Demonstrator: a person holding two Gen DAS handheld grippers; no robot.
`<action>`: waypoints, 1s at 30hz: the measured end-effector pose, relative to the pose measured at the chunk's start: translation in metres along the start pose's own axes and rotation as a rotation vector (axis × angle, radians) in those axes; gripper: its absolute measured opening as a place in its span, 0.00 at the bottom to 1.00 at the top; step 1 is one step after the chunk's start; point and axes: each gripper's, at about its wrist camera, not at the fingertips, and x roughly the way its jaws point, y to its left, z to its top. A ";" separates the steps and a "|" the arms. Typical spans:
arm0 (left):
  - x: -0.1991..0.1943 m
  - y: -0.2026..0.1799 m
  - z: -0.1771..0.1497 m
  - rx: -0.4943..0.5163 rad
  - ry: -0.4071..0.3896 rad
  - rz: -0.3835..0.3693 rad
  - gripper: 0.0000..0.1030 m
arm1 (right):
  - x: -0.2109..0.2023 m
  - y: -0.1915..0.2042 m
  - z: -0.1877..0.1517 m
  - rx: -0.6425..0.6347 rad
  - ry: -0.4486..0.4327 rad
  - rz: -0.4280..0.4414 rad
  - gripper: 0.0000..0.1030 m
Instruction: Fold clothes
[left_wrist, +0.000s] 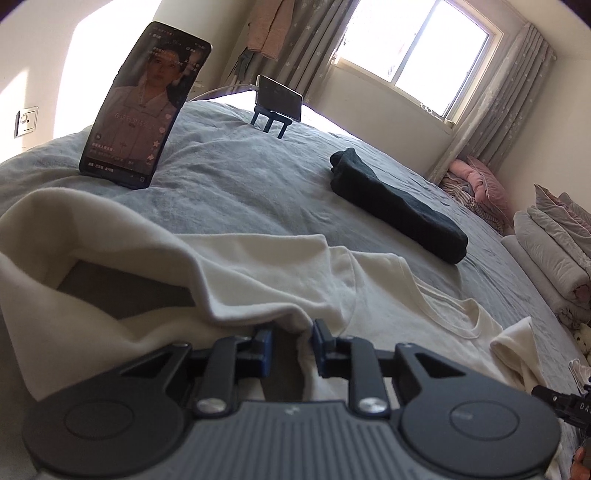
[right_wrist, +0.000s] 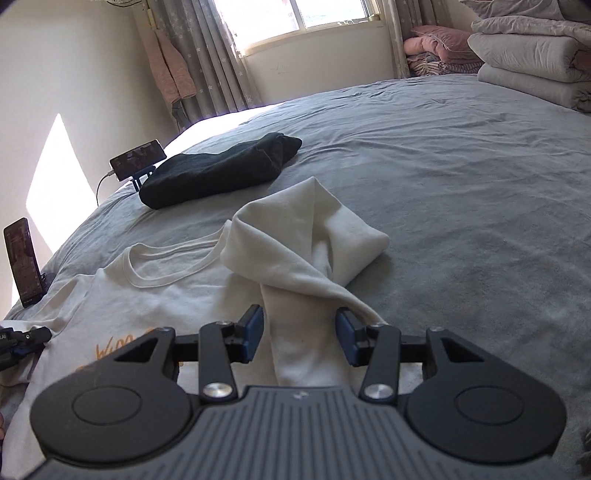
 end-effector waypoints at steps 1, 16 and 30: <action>0.000 0.001 0.000 -0.003 -0.002 0.001 0.14 | 0.005 -0.002 0.001 0.012 -0.006 -0.008 0.47; 0.000 0.006 0.001 0.002 -0.012 0.033 0.10 | 0.000 -0.019 0.001 0.028 -0.061 -0.101 0.26; -0.044 -0.016 -0.001 0.171 -0.020 0.036 0.27 | -0.054 -0.002 -0.004 -0.099 -0.081 -0.016 0.45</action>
